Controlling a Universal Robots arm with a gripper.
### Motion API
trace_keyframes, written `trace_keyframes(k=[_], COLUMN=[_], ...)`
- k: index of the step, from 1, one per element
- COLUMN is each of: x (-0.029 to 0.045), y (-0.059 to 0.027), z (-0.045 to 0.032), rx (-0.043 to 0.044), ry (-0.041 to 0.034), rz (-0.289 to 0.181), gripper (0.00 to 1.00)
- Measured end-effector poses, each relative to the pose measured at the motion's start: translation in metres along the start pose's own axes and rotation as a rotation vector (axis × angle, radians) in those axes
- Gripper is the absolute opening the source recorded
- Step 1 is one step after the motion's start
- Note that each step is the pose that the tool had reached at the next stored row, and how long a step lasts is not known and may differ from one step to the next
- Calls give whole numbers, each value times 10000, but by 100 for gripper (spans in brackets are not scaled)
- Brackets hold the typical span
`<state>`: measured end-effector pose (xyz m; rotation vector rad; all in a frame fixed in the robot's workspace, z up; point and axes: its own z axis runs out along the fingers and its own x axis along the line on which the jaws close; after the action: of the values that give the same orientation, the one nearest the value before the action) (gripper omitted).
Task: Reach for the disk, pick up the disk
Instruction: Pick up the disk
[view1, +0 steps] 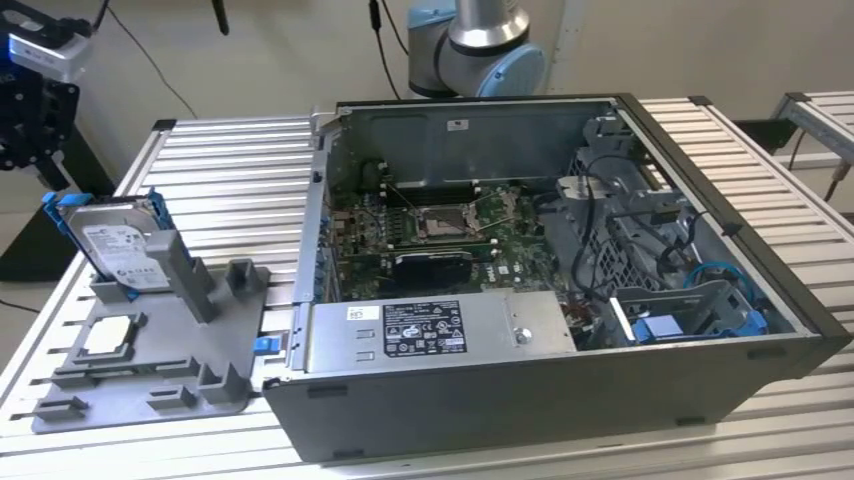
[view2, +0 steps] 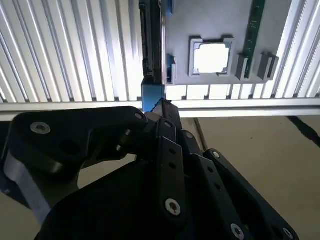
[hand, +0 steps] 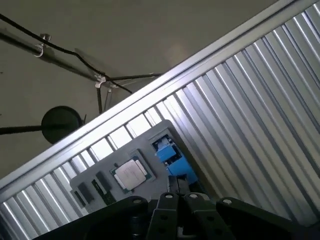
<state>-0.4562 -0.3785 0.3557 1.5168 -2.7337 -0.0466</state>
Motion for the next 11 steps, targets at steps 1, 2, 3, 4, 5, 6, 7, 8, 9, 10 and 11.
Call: trace_keyframes(k=[1, 2, 3, 4, 5, 6, 7, 8, 9, 10, 11], x=[0, 0, 0, 0, 0, 0, 0, 0, 0, 0, 0], y=[0, 0, 0, 0, 0, 0, 0, 0, 0, -1, -1], z=[0, 0, 0, -1, 0, 0, 0, 0, 0, -1, -1], rx=[5, 15, 31, 53, 85, 119, 161, 208, 247, 271, 283], ry=[3, 2, -2, -9, -24, -41, -65, -90, -110, -121, -129], rz=[-186, -352, -513, -683, -856, -1015, -1159, -1290, -1410, -1546, -1695], gripper=[0, 0, 0, 0, 0, 0, 0, 0, 0, 0, 0])
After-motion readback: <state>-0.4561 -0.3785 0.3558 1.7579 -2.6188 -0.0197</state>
